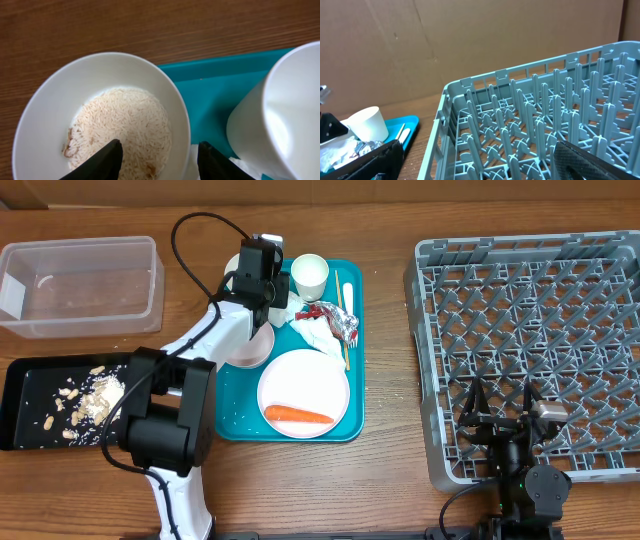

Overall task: Sort waste into correct bins and load items into the dishwasher rack
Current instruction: 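Grasp the white bowl of rice rim with the left gripper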

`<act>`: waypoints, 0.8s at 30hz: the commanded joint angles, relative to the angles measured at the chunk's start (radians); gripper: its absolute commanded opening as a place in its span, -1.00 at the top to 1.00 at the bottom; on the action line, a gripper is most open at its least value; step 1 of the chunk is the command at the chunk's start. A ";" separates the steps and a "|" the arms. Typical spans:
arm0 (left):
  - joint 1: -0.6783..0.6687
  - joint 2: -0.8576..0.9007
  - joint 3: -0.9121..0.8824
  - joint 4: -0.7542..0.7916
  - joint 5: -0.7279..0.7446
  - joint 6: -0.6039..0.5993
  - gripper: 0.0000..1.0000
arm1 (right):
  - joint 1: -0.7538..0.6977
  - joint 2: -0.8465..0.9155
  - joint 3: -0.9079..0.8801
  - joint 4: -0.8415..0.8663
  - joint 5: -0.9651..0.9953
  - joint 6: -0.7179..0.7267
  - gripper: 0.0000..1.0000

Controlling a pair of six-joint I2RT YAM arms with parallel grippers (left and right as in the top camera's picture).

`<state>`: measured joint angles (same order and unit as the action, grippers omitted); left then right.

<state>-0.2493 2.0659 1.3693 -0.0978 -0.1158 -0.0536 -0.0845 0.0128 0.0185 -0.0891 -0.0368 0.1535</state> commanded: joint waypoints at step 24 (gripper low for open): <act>0.032 0.043 0.029 0.024 0.013 -0.021 0.58 | -0.002 -0.009 -0.011 0.008 0.007 0.003 -1.00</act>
<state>-0.2222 2.0995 1.3731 -0.0746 -0.0944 -0.0669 -0.0845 0.0128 0.0185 -0.0891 -0.0368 0.1539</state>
